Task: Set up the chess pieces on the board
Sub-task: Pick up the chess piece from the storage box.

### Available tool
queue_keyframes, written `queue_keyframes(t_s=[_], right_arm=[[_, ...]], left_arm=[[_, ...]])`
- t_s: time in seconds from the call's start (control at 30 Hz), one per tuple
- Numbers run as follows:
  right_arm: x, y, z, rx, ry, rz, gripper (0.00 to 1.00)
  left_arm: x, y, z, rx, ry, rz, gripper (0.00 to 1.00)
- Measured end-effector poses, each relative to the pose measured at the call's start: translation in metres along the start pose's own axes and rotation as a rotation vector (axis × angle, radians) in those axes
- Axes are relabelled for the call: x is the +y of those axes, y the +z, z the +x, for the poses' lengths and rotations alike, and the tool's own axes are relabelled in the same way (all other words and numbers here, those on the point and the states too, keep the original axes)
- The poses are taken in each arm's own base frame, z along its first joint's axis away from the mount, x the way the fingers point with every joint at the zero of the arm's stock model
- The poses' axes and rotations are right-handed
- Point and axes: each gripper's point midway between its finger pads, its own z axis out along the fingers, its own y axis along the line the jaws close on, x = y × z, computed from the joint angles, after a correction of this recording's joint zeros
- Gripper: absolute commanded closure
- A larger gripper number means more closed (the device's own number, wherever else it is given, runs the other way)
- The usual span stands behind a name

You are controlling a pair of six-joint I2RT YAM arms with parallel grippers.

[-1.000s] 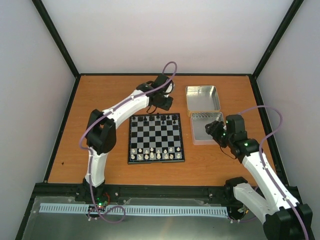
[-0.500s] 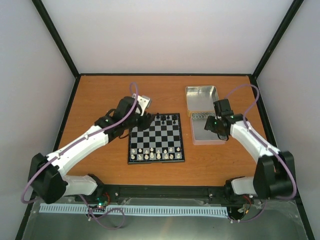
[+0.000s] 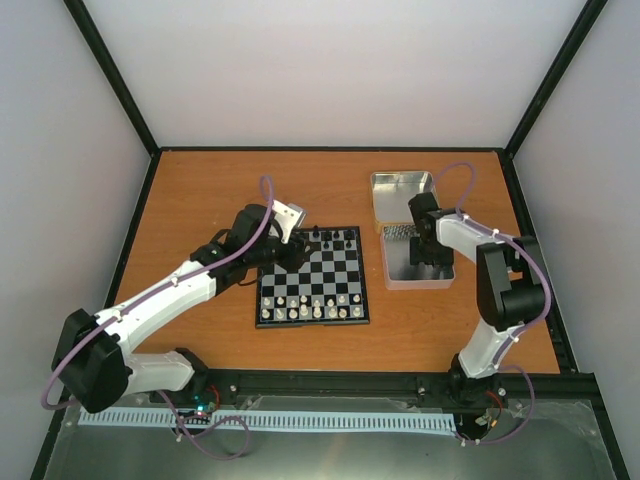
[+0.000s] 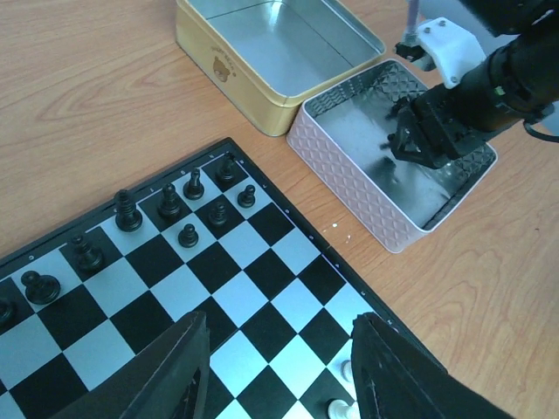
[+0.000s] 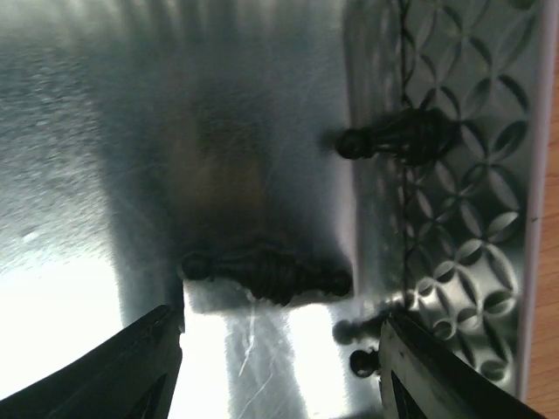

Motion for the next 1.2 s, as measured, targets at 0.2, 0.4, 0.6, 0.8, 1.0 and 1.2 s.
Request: queue_keyframes(t_s=[0.2,0.4,0.6,0.8,1.0,1.2], right_arm=[[-0.006,0.009,-0.011,0.018,-0.024,0.062,0.41],[0.001,0.012,-0.023,0.016,-0.028,0.012,0.50],[0.003,0.017,-0.025,0.031,0.037,-0.102,0.68],[0.007,0.018,-0.025,0.029,0.054,-0.134,0.78],[0.008,0.018,-0.026,0.017,0.072,-0.143,0.86],[0.007,0.016,-0.026,-0.016,0.105,-0.151,0.92]], left_arm=[[-0.004,0.001,-0.004,-0.017,0.005,0.025,0.56],[-0.006,0.001,-0.006,-0.026,0.007,0.032,0.56],[-0.006,0.001,-0.006,-0.025,0.007,0.035,0.59],[-0.006,0.001,-0.005,-0.024,0.008,0.036,0.59],[-0.006,0.001,-0.006,-0.025,0.008,0.036,0.56],[-0.007,0.001,-0.005,-0.036,0.010,0.045,0.52]])
